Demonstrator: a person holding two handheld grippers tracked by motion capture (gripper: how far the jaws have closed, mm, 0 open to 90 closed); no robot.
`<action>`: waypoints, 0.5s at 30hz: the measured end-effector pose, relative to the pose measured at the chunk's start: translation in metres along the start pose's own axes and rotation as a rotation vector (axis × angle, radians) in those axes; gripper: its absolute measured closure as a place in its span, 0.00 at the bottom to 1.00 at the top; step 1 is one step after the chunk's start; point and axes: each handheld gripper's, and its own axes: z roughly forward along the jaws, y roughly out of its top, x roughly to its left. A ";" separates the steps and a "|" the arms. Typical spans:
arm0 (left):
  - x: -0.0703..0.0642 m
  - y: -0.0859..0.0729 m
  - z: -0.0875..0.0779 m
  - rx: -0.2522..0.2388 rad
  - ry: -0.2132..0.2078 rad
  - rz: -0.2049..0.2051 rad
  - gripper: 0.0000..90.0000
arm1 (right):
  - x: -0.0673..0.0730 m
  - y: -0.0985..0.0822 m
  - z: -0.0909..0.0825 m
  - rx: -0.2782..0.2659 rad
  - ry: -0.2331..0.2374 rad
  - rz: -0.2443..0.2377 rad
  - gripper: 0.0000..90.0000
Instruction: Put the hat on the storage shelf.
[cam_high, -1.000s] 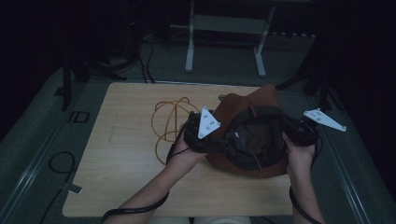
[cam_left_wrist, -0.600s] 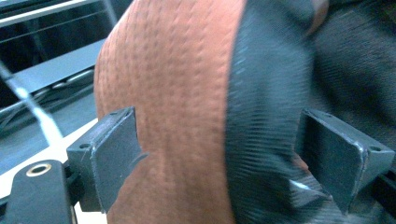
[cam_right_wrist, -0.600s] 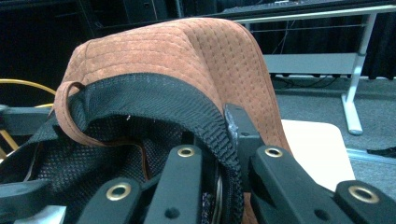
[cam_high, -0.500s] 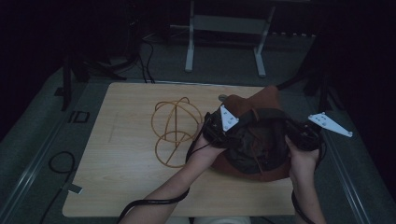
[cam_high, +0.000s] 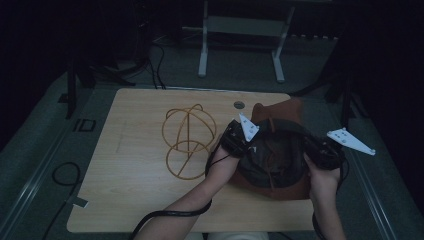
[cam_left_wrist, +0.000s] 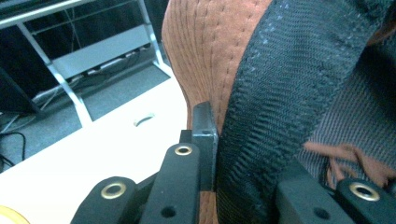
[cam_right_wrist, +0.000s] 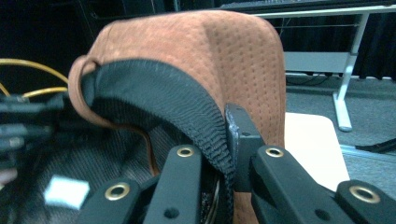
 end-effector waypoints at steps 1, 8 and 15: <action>0.000 0.001 0.000 0.002 0.000 0.001 0.95 | 0.000 -0.001 0.000 0.003 -0.006 -0.002 0.93; 0.002 0.007 -0.003 -0.033 0.012 0.038 0.95 | -0.004 -0.009 -0.011 -0.013 0.028 0.013 0.68; 0.002 0.007 -0.005 -0.050 0.002 0.039 0.95 | -0.005 -0.010 -0.029 0.013 0.128 -0.030 0.43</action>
